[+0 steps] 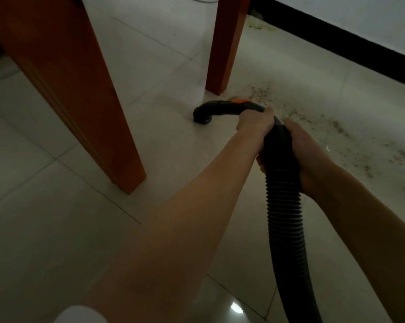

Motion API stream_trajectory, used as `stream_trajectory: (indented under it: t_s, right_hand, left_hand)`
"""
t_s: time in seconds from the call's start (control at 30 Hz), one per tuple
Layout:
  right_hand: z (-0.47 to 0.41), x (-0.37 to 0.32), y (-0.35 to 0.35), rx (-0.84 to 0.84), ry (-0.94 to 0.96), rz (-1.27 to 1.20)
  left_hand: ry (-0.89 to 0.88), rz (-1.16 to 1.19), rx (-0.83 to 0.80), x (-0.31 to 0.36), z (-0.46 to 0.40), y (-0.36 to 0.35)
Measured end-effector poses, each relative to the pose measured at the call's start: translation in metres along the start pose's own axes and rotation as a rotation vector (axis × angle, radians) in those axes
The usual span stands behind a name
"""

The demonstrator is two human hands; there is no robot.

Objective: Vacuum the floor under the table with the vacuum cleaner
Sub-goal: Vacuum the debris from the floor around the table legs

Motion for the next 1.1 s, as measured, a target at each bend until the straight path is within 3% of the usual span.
stream_trajectory:
  t_s: [0.4,0.87,1.1]
  right_hand:
    - [-0.033,-0.012,-0.043,-0.104,0.014,-0.04]
    - [-0.042,-0.003,-0.053,-0.055,0.003,-0.019]
    - [-0.016,-0.001,-0.029,0.066,0.047,-0.015]
  left_hand:
    - [-0.044,0.021,0.106,0.025,-0.029,0.038]
    - [-0.084,-0.074,0.113,0.026,-0.035,0.05]
    - [-0.059,-0.143,0.042,0.015,-0.019,0.026]
Point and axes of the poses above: each hand's wrist, its own z-axis away from the middle knuckle, its own y-axis out of the back of the hand, x = y × z, the point moved 5 cm from there along -z, towards the middle knuckle, and after that the axes turned 7 degrees about z, right-handed, at the moved point
